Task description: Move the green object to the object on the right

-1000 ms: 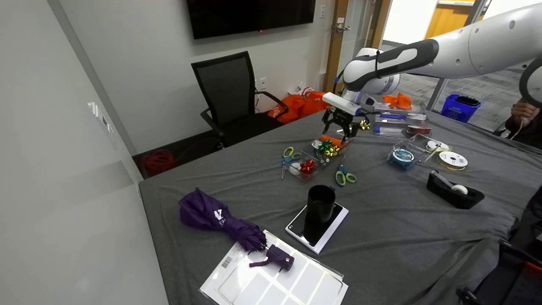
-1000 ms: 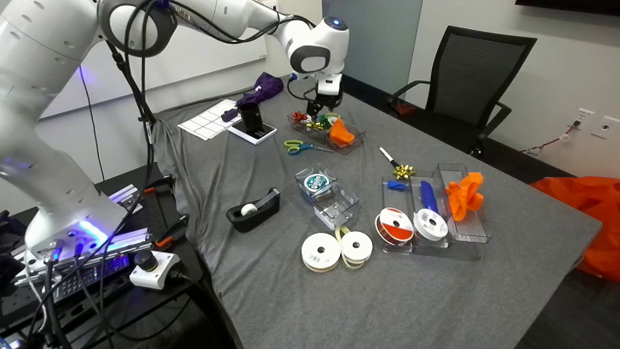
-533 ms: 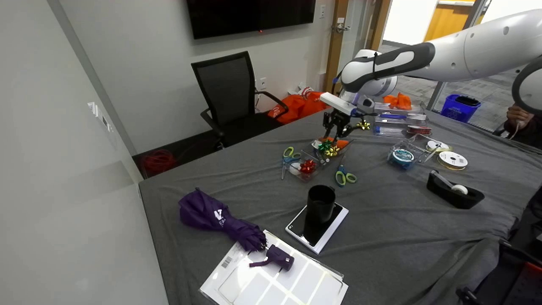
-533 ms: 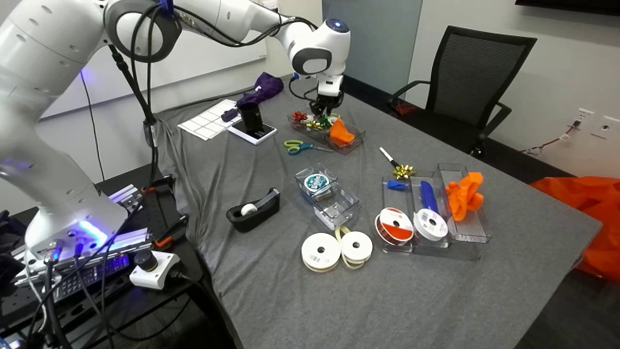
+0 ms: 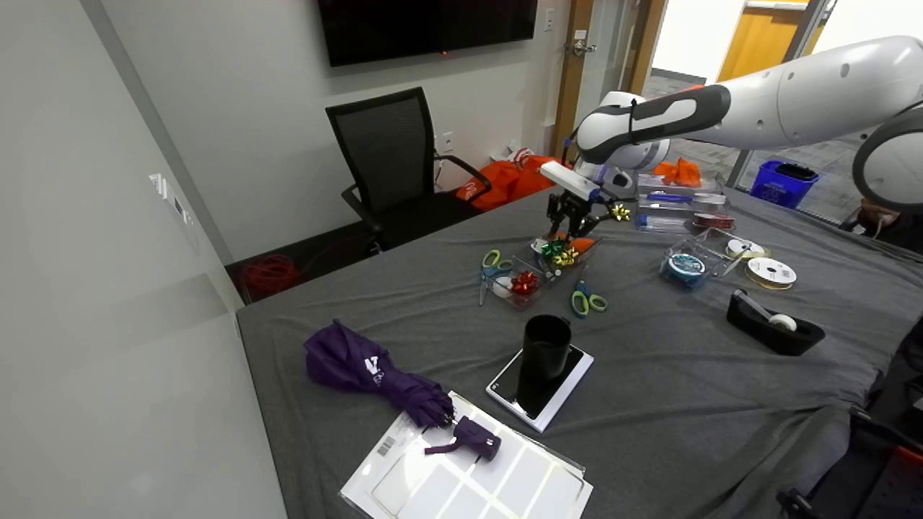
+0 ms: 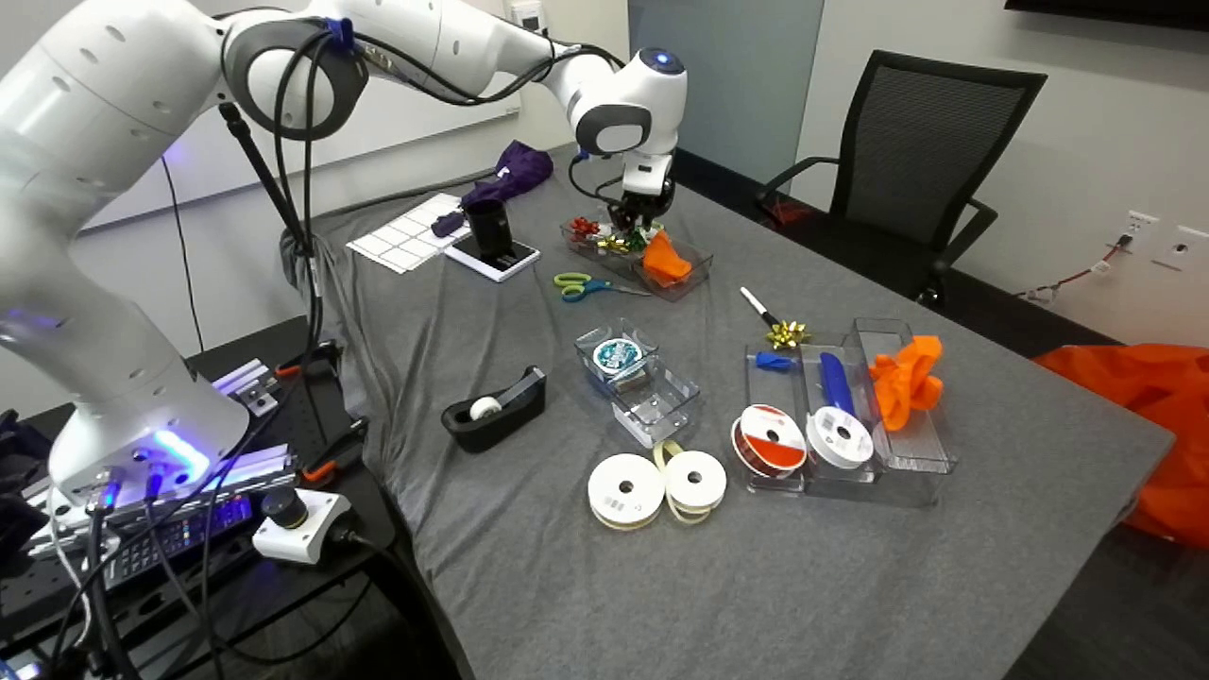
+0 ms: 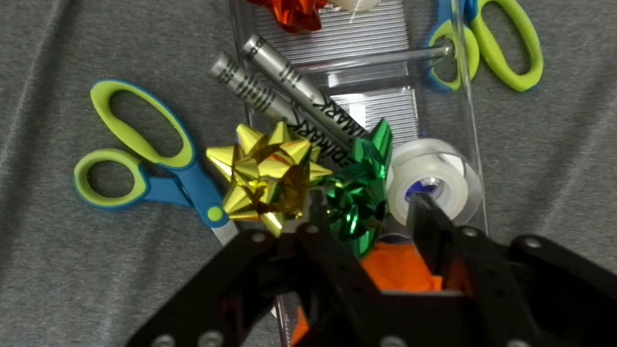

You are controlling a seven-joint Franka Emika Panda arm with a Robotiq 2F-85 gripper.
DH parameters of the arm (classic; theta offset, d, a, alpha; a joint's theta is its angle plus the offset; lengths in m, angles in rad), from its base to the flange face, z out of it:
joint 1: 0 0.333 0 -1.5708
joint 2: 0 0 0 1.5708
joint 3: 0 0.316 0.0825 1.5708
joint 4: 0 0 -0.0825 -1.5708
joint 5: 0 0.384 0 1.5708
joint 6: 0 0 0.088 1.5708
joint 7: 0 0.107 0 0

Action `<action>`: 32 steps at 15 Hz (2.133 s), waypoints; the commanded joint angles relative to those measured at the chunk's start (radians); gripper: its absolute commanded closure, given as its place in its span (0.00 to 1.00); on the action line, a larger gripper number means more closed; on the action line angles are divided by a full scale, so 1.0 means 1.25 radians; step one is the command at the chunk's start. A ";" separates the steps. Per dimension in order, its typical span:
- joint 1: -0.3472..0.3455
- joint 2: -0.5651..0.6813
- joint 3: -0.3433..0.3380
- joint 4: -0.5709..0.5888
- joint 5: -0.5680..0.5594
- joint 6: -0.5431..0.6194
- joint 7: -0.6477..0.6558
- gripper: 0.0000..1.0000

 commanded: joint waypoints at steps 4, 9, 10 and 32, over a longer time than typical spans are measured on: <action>-0.003 0.047 0.002 0.062 -0.010 -0.011 0.022 1.00; -0.009 -0.016 -0.004 0.010 -0.024 -0.035 0.005 0.99; -0.014 -0.038 -0.003 -0.007 -0.027 -0.031 -0.013 0.99; -0.017 -0.188 -0.207 -0.088 -0.414 0.056 -0.240 0.99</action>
